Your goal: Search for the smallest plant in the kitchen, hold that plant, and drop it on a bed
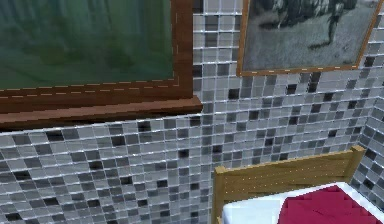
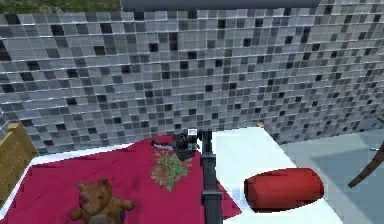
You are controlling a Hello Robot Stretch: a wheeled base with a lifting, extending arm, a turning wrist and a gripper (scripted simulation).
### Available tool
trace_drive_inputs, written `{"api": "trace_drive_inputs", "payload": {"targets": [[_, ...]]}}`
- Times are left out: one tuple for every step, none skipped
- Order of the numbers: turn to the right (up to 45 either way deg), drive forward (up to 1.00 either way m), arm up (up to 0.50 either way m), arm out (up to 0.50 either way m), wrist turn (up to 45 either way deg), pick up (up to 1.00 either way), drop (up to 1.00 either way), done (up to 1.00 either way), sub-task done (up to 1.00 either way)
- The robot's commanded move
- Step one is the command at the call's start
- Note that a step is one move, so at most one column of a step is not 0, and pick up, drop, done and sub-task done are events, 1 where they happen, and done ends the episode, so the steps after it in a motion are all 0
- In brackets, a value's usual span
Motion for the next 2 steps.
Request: {"api": "trace_drive_inputs", "payload": {"targets": [[0.0, 0.00, 0.00, -0.08, 0.0, 0.00, 0.00, 0.00, 0.00], [0.0, 0.00, 0.00, 0.00, 0.0, 0.00, 0.00, 1.00, 0.00]]}}
